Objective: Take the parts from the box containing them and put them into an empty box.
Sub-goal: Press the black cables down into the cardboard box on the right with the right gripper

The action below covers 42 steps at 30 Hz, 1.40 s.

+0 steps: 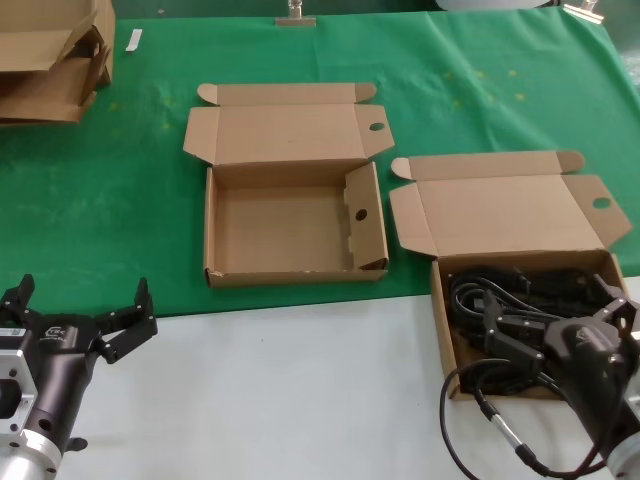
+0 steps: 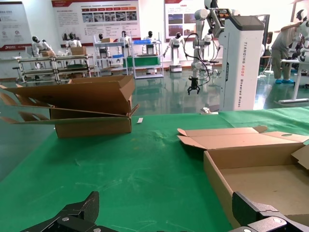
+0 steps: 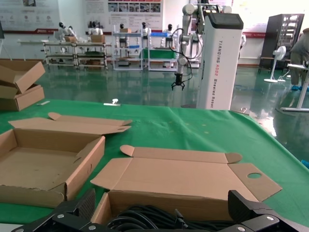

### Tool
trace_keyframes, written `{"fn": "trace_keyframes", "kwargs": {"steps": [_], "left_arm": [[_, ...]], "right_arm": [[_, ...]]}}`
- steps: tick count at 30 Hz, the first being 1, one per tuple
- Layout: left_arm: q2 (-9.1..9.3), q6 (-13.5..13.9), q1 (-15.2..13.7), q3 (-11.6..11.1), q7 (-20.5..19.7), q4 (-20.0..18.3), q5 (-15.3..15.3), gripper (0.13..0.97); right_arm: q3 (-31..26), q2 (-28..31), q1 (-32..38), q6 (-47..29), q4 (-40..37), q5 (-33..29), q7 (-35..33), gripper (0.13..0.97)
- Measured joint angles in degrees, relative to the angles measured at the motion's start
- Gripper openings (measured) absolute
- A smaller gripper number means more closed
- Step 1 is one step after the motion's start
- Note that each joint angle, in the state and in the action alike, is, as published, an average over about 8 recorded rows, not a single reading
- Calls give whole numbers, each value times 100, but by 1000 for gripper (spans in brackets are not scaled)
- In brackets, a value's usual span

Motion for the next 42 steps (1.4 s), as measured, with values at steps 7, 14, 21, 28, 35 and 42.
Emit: {"fn": "trace_keyframes", "kwargs": {"steps": [7,14,21,28,35,42], "left_arm": [[0,0,0,0,0,0,0,966],[0,0,0,0,0,0,0,966],[0,0,0,0,0,0,0,966],[0,0,0,0,0,0,0,966],[0,0,0,0,0,0,0,966],[0,0,0,0,0,0,0,966]], "right_arm": [[0,0,0,0,0,0,0,966],[0,0,0,0,0,0,0,966],[0,0,0,0,0,0,0,966],[0,0,0,0,0,0,0,966],[0,0,0,0,0,0,0,966],[0,0,0,0,0,0,0,966]]}}
